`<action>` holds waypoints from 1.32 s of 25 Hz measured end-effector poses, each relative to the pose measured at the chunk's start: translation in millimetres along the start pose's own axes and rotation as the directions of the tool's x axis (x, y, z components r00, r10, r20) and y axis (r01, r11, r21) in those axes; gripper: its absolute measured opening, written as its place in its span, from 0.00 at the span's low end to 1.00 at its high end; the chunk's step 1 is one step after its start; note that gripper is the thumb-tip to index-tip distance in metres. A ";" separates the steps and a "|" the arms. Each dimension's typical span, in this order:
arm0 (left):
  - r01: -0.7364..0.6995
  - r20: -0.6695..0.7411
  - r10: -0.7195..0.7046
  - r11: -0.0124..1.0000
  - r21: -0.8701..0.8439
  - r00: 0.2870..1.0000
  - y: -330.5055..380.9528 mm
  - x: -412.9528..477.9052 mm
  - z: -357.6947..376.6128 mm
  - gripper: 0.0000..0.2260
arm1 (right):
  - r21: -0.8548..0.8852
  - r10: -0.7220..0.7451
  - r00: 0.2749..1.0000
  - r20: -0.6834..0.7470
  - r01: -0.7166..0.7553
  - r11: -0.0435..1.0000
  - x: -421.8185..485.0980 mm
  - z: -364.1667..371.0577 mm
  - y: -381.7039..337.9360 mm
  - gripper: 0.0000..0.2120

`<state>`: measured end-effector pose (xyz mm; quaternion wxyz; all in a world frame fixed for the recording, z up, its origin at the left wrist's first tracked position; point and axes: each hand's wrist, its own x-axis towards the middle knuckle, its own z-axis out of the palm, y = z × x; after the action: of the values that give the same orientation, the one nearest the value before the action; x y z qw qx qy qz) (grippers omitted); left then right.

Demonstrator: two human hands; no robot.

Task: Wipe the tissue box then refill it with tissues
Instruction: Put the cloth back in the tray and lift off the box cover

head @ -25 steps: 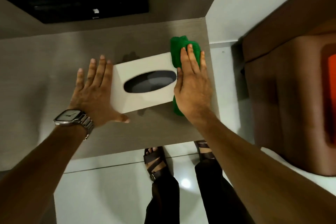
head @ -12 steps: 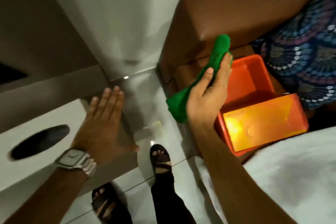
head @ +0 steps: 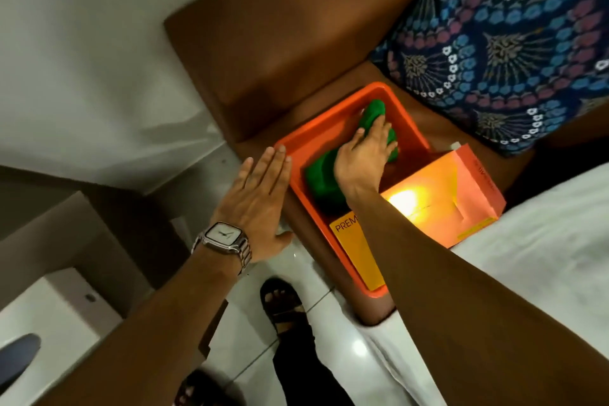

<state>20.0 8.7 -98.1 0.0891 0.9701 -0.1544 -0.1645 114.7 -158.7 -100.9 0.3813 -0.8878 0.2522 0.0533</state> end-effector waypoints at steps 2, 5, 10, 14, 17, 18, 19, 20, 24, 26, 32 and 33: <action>0.000 0.037 -0.002 0.999 0.042 0.999 -1.8 3.7 3.6 0.57 | -0.079 0.081 0.992 0.099 -0.073 0.994 4.0 10.6 -0.8 0.28; 0.007 0.062 -0.011 0.998 0.066 0.998 -3.0 4.3 6.6 0.57 | -0.279 0.146 0.968 0.205 -0.085 0.956 5.7 19.7 4.6 0.32; 0.051 0.035 -0.051 0.999 -0.013 0.998 -13.4 -17.9 3.2 0.54 | -0.342 0.033 0.994 0.108 0.006 0.940 -7.1 20.5 -4.8 0.31; 0.149 0.075 -0.143 0.986 -0.077 0.987 -33.1 -82.9 11.7 0.51 | -0.204 -0.388 0.919 0.072 0.394 0.896 -76.8 36.6 -28.0 0.31; 0.289 0.118 -0.278 0.954 -0.085 0.953 -67.5 -152.8 27.9 0.49 | -0.232 -0.585 0.769 0.257 0.636 0.736 -155.4 66.9 -35.5 0.31; 0.339 0.116 -0.328 0.936 -0.095 0.938 -80.9 -177.4 34.3 0.48 | -0.214 -0.600 0.731 0.325 0.675 0.706 -180.7 80.2 -35.0 0.31; 0.385 0.108 -0.374 0.917 -0.107 0.921 -94.5 -203.1 40.5 0.48 | -0.180 -0.597 0.696 0.399 0.698 0.694 -205.9 95.0 -33.6 0.32; 0.429 0.092 -0.420 0.896 -0.118 0.903 -107.5 -228.5 46.8 0.47 | -0.141 -0.585 0.658 0.474 0.712 0.688 -230.1 110.4 -30.8 0.33; 0.632 -0.003 -0.656 0.728 -0.266 0.754 -143.6 -316.5 75.4 0.47 | -0.023 -0.513 0.525 0.679 0.714 0.700 -306.2 168.9 -12.0 0.37; 0.725 0.003 -0.776 0.588 -0.360 0.631 -159.0 -355.0 94.6 0.46 | -0.030 -0.438 0.518 0.735 0.669 0.743 -337.3 193.8 -6.3 0.39; 0.783 -0.046 -0.891 0.420 -0.459 0.451 -178.3 -414.6 132.4 0.43 | 0.002 -0.353 0.698 0.623 0.450 0.893 -382.4 221.8 1.1 0.36; 0.786 -0.044 -0.916 0.367 -0.498 0.399 -179.0 -419.9 135.5 0.44 | -0.007 -0.334 0.734 0.591 0.419 0.908 -385.7 223.4 0.9 0.34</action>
<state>-355.8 297.9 -141.6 0.2087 0.8759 0.4313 -0.0572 -198.4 155.1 -147.9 0.3792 -0.8859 -0.0653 0.2589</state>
